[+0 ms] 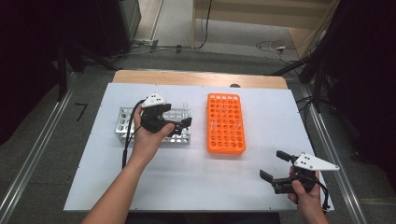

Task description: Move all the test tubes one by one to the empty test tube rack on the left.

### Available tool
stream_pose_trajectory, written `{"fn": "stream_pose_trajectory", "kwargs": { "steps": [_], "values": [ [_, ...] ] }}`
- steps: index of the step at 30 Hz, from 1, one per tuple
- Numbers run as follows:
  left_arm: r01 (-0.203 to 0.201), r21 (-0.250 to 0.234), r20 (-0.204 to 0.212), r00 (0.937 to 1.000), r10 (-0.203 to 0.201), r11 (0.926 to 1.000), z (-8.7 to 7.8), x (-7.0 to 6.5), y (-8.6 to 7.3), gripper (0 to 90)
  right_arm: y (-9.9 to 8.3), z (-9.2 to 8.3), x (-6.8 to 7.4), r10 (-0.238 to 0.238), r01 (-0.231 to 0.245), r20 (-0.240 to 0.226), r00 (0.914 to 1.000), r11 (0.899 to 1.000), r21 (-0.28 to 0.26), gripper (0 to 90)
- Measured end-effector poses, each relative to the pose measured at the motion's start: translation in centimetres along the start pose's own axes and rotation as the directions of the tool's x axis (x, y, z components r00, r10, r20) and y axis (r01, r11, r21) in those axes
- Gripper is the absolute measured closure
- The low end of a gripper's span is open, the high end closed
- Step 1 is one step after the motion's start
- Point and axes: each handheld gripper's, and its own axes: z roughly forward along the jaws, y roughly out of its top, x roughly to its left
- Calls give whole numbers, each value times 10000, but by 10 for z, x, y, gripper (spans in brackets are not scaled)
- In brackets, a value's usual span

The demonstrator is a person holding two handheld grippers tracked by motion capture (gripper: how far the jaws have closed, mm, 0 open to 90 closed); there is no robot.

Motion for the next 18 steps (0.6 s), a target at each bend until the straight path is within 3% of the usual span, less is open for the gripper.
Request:
{"fn": "stream_pose_trajectory", "kwargs": {
  "steps": [18],
  "values": [
    [-347, -911, 277, 9989, 373, 9952, -51, -25, -35, 0, 12, 9, -1, 66, -66, -10, 10000, 9999, -94, 0]
  ]
}}
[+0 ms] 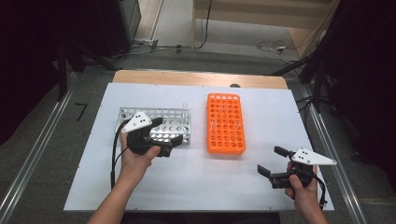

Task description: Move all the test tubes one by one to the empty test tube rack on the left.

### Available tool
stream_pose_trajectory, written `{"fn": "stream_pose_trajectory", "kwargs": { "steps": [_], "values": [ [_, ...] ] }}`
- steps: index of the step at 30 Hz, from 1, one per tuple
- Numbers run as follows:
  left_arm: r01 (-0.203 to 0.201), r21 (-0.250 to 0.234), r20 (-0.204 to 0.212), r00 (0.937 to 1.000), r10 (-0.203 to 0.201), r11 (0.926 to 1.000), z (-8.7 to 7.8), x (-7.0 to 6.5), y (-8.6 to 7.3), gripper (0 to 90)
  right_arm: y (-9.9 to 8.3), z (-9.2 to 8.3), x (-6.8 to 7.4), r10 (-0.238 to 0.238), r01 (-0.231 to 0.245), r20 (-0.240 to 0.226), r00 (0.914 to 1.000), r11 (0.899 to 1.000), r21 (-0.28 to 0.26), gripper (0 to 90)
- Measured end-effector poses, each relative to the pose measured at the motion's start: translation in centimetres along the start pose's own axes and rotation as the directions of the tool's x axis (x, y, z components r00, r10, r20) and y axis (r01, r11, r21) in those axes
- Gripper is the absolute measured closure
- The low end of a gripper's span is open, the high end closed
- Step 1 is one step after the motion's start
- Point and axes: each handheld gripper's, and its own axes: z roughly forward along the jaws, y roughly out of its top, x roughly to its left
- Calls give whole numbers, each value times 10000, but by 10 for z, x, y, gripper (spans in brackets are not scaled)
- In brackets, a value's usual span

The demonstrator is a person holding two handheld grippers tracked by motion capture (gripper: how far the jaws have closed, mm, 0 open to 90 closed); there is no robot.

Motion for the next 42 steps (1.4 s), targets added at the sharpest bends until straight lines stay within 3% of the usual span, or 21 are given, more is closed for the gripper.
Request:
{"fn": "stream_pose_trajectory", "kwargs": {
  "steps": [9, 15, 22, 25, 28, 32, 37, 42],
  "values": [
    [121, -261, 163, 9998, -117, 9996, -22, -10, -16, 0, 14, 13, 0, -41, 40, 161, 9999, 10000, 65, 0],
    [142, -384, 58, 9999, -140, 9992, -37, -10, -30, 0, 26, 23, -4, -36, 36, -56, 10000, 9999, 122, 0],
    [202, -608, 5, 9998, -202, 9979, -49, -10, -41, 0, 34, 43, -12, 172, -166, -272, 9995, 9996, 210, 9],
    [196, -673, -9, 9998, -197, 9975, -51, -10, -44, 0, 36, 55, -15, 286, -282, -130, 9995, 9991, 318, 42],
    [199, -566, -78, 9998, -204, 9982, -52, -10, -49, 0, 37, 68, -19, 388, -381, -132, 9992, 9983, 441, 107],
    [252, -514, -138, 9996, -260, 9984, -52, -8, -52, 0, 41, 86, -20, 503, -515, 194, 9985, 9964, 672, 297],
    [327, -481, -182, 9993, -336, 9983, -51, -8, -53, 0, 44, 104, -20, 556, -583, 313, 9980, 9940, 930, 452],
    [355, -456, -165, 9992, -362, 9983, -50, -7, -54, 0, 44, 115, -22, 524, -582, 550, 9971, 9922, 1099, 539]
  ]
}}
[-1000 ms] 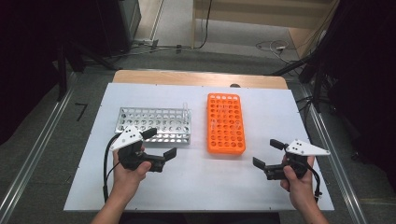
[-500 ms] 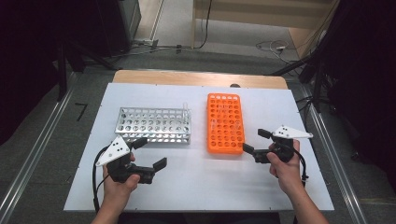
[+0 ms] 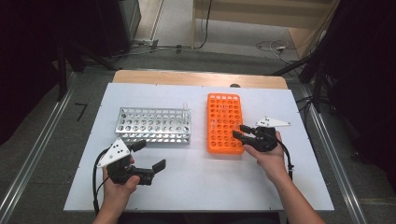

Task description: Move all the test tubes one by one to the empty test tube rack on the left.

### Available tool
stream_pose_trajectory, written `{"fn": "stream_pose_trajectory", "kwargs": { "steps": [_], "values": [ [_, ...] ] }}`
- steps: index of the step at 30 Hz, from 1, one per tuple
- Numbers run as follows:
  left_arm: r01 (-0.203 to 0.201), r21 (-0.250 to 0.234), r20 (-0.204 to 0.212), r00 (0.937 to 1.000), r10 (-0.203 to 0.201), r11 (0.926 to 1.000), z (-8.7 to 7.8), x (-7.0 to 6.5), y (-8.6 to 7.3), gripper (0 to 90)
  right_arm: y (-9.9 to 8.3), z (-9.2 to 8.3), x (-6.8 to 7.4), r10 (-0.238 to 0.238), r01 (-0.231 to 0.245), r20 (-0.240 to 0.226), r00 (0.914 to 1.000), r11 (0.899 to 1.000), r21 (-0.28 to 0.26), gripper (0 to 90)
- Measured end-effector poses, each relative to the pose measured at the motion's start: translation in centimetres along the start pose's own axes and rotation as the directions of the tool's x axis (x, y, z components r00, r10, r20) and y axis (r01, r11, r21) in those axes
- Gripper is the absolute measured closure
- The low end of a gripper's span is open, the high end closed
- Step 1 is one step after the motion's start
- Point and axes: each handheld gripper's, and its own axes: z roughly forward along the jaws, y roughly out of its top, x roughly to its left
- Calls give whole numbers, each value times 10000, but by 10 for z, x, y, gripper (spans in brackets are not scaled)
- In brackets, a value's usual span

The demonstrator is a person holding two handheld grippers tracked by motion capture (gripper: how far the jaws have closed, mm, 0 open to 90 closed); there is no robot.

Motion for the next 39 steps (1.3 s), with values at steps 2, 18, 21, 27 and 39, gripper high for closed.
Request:
{"fn": "stream_pose_trajectory", "kwargs": {
  "steps": [2, 18, 21, 27, 39],
  "values": [
    [-20, 3, 5, 10000, 20, 10000, 0, 0, 0, 0, -1, 3, 0, -88, 88, 71, 9999, 10000, 3, 569],
    [17, 20, 16, 10000, -17, 10000, 0, 0, 0, 0, -5, 16, 7, -746, 747, 260, 9969, 9972, -20, 703],
    [26, 10, 50, 10000, -26, 10000, 1, 0, 0, 0, -5, 18, 9, -991, 994, 476, 9939, 9950, -29, 724],
    [-29, 68, 68, 10000, 28, 10000, 2, -1, 0, 0, -5, 17, 8, -894, 900, 549, 9945, 9959, -78, 743],
    [-41, 72, 64, 10000, 41, 10000, 3, -1, 0, 0, 5, 5, 9, -923, 945, 414, 9949, 9941, -530, 744]
  ]
}}
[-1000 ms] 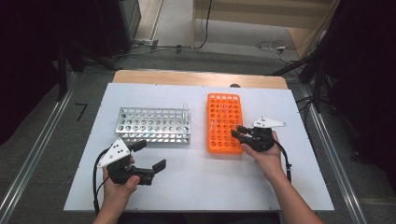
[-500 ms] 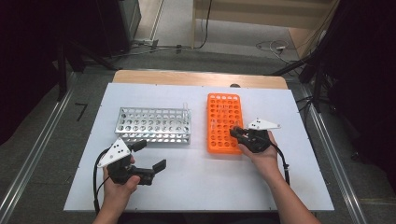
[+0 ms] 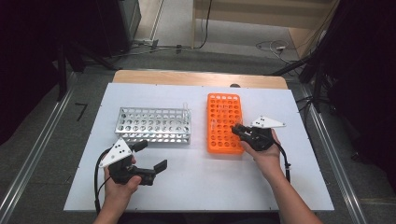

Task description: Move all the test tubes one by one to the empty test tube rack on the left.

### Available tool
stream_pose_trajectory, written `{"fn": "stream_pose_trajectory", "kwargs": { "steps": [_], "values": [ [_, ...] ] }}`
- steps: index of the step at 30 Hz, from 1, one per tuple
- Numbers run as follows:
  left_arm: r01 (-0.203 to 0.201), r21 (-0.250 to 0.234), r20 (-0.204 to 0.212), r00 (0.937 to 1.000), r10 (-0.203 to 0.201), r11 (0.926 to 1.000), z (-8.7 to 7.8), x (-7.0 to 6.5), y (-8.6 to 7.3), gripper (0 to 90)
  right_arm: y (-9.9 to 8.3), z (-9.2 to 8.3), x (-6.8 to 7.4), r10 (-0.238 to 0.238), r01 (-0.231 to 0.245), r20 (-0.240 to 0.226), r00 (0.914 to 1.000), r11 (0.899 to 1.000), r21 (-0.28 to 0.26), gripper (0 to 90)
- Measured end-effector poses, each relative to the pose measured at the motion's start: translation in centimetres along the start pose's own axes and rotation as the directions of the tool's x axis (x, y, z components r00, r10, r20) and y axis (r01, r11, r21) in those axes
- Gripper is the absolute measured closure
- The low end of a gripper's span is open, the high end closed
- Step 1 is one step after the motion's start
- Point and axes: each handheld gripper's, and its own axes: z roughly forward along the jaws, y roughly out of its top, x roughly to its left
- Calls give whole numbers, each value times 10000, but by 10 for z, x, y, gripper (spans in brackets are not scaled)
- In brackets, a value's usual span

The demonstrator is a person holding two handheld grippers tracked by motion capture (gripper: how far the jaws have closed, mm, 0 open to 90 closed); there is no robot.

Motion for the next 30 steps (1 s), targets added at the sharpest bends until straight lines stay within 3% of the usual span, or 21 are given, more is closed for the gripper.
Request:
{"fn": "stream_pose_trajectory", "kwargs": {
  "steps": [9, 17, 30],
  "values": [
    [-13, -5, 2, 10000, 13, 10000, 0, -1, 0, 0, 15, -17, 5, -133, 130, -45, 9999, 9986, -522, 743],
    [-65, 19, 25, 10000, 65, 10000, 1, -2, 1, 0, 21, -31, 15, -317, 301, -258, 9992, 9977, -614, 743],
    [-149, 1, 186, 9997, 149, 9999, 4, -7, 2, 0, 13, -56, 45, -634, 565, -981, 9932, 9958, -715, 742]
  ]
}}
